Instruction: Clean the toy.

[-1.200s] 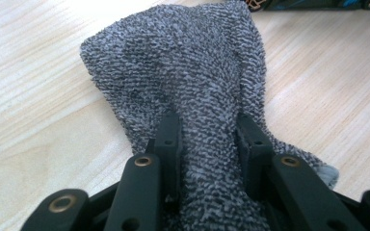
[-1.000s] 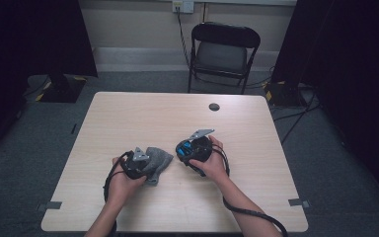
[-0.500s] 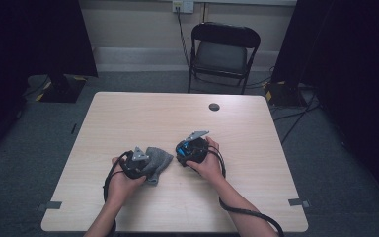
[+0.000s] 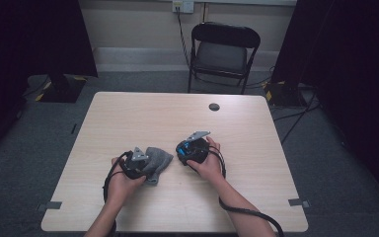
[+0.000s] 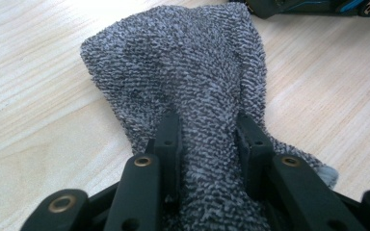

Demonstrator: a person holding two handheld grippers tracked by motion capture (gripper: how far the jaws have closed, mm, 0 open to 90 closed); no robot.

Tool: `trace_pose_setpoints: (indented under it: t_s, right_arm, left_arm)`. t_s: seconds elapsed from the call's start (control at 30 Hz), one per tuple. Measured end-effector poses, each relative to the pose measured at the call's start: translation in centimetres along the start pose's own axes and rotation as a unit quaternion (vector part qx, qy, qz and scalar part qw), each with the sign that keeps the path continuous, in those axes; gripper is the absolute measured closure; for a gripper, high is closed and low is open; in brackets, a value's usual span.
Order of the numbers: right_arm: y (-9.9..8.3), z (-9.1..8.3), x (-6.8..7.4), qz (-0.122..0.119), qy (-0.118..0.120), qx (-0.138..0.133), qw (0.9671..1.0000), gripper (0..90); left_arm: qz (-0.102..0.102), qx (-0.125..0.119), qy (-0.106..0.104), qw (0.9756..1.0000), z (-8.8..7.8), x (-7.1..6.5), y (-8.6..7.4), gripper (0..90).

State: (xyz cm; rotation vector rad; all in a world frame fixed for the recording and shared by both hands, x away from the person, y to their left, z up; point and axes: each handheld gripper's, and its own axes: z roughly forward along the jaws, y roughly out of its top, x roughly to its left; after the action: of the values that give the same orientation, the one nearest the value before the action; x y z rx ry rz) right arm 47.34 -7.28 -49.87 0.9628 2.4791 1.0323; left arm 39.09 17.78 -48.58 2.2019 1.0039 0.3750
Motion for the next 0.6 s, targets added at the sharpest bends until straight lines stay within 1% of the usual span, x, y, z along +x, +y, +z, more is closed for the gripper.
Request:
trace_pose_setpoints:
  t_s: [0.17,0.23,0.37,0.43,0.47,0.5,0.57,0.6]
  right_arm:
    - [0.0,-0.1,0.0,0.004,-0.003,0.002,1.0,25.5]
    - [-0.1,-0.2,0.1,0.001,-0.004,0.005,1.0,25.5]
    - [-0.3,-0.5,-0.1,0.002,0.004,0.007,1.0,25.6]
    - [-0.4,-0.8,-0.2,0.005,0.008,0.002,1.0,25.6]
    - [-0.4,-1.0,-0.2,0.006,0.01,-0.001,0.9999,25.6]
    - [-0.4,-1.1,-0.3,0.006,0.011,-0.002,0.9999,25.6]
    - [-0.5,-1.4,-0.3,0.005,0.015,-0.003,0.9999,25.6]
    - [-0.5,-1.6,-0.4,0.006,0.016,-0.006,0.9998,25.6]
  left_arm:
    - [0.001,0.0,-0.001,1.0,0.0,0.2,0.0,67.6]
    - [-0.007,0.0,-0.007,1.0,0.0,0.1,0.0,67.6]
    - [-0.007,0.002,-0.008,0.9999,-0.1,0.2,0.1,67.6]
    - [-0.004,0.003,-0.007,1.0,-0.1,0.2,0.1,67.6]
    - [-0.006,0.004,-0.008,0.9999,-0.1,0.2,0.1,67.6]
    - [-0.003,0.005,-0.005,1.0,-0.1,0.2,0.2,67.7]
    - [-0.004,0.005,-0.002,1.0,-0.2,0.2,0.2,68.4]
    - [-0.008,0.004,-0.004,0.9999,-0.2,0.2,0.2,69.1]
